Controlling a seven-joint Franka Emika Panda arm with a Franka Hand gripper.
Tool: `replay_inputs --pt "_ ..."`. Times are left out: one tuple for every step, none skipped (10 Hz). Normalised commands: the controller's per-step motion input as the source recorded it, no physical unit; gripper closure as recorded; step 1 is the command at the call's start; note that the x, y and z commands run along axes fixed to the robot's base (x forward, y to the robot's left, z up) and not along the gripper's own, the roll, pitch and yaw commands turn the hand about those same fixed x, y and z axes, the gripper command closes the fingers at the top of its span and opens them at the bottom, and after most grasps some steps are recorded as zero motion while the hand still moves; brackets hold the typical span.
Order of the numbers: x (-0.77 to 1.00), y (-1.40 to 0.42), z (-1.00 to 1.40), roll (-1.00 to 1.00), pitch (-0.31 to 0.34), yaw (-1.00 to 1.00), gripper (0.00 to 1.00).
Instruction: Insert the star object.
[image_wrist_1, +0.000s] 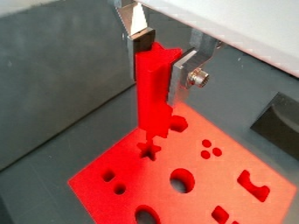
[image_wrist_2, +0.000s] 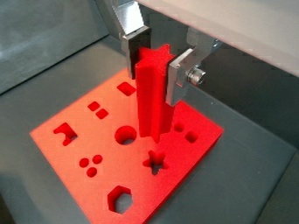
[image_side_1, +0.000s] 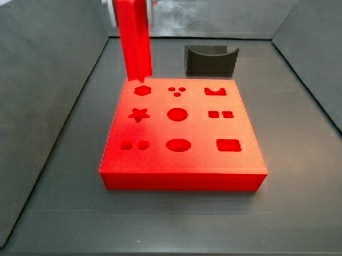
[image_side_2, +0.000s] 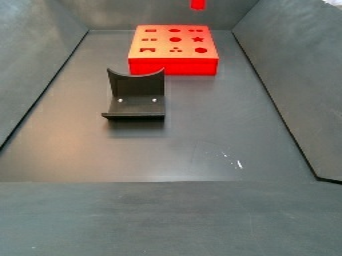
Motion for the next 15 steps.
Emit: replay_inputs --pt "0.14 0.00 -0.50 0.04 -0.011 -0.39 1.00" --pt "0.18 0.07 -0.52 0.00 0.000 -0.44 1.00" --pt "0.06 0.00 -0.50 0.00 -0.039 -0.43 1.00" --pt "0.00 0.07 -0.41 -0.04 -0.034 -0.41 1.00" --pt "-0.11 0.14 -0.30 -0.06 -0.066 -0.30 1.00" --pt "-0.07 0.14 -0.24 -0.07 -0.051 -0.23 1.00" --pt "-0.01 0.15 -0.28 -0.11 -0.067 -0.22 1.00" --pt "0.00 0.09 -0.27 -0.14 -0.083 -0.17 1.00" --pt "0.00 0.03 -0.24 -0.16 -0.093 -0.09 1.00" --pt "0.01 0.00 -0.21 -0.18 -0.116 0.00 1.00" --pt "0.00 -0.03 -0.13 -0.15 -0.091 0.00 1.00" --pt "-0.08 -0.01 -0.10 -0.13 -0.089 0.00 1.00" --pt "-0.11 -0.01 -0.10 -0.12 -0.090 -0.05 1.00" --pt "-0.26 0.00 -0.08 -0.10 -0.056 -0.16 1.00" --pt "-0.22 0.00 0.00 -0.10 -0.053 -0.26 1.00"
